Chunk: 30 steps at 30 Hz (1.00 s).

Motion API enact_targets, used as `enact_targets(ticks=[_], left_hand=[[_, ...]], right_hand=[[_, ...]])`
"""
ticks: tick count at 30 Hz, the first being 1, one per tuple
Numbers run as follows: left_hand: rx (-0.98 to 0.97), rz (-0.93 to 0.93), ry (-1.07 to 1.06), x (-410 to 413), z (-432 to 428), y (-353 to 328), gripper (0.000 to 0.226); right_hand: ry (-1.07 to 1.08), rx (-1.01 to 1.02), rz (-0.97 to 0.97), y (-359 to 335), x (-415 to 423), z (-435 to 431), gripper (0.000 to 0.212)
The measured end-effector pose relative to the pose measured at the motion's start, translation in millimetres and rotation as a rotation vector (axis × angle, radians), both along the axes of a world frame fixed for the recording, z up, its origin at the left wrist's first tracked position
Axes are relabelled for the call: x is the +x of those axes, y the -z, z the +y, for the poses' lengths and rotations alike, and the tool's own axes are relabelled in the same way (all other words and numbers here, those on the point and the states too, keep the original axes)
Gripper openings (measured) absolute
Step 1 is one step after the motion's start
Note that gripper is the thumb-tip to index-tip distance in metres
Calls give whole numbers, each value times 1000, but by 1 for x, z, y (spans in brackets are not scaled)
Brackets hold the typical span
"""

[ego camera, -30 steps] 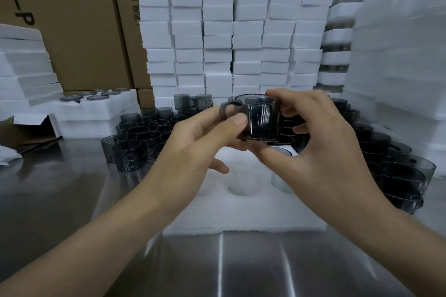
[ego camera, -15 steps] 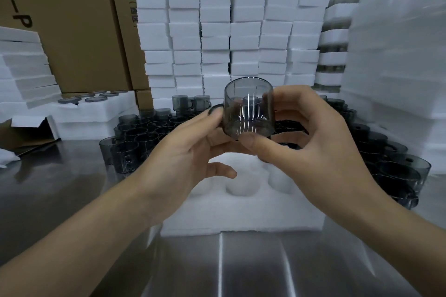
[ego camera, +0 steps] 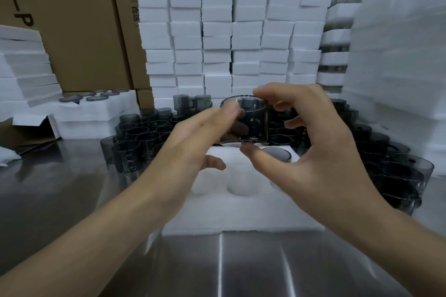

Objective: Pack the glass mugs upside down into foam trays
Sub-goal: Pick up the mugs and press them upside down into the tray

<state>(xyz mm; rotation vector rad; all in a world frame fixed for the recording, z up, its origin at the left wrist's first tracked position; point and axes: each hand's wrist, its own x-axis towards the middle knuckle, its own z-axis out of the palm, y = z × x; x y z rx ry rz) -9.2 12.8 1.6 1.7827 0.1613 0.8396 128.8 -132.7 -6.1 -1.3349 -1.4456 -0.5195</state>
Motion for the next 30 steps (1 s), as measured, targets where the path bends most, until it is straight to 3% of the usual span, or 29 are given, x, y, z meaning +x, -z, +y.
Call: enact_targets(ticks=[12, 21, 27, 30], left_hand=[[-288, -25, 232, -7, 4, -4, 51], [-72, -30, -78, -1, 7, 0, 47], [21, -92, -93, 2, 20, 7, 74], [165, -56, -84, 3, 25, 11, 70]], right_hand=[[-34, -52, 133, -4, -4, -1, 49], [42, -100, 95, 1, 9, 5, 54], [14, -148, 200, 4, 24, 9, 31], [13, -161, 233, 6, 27, 11, 15]])
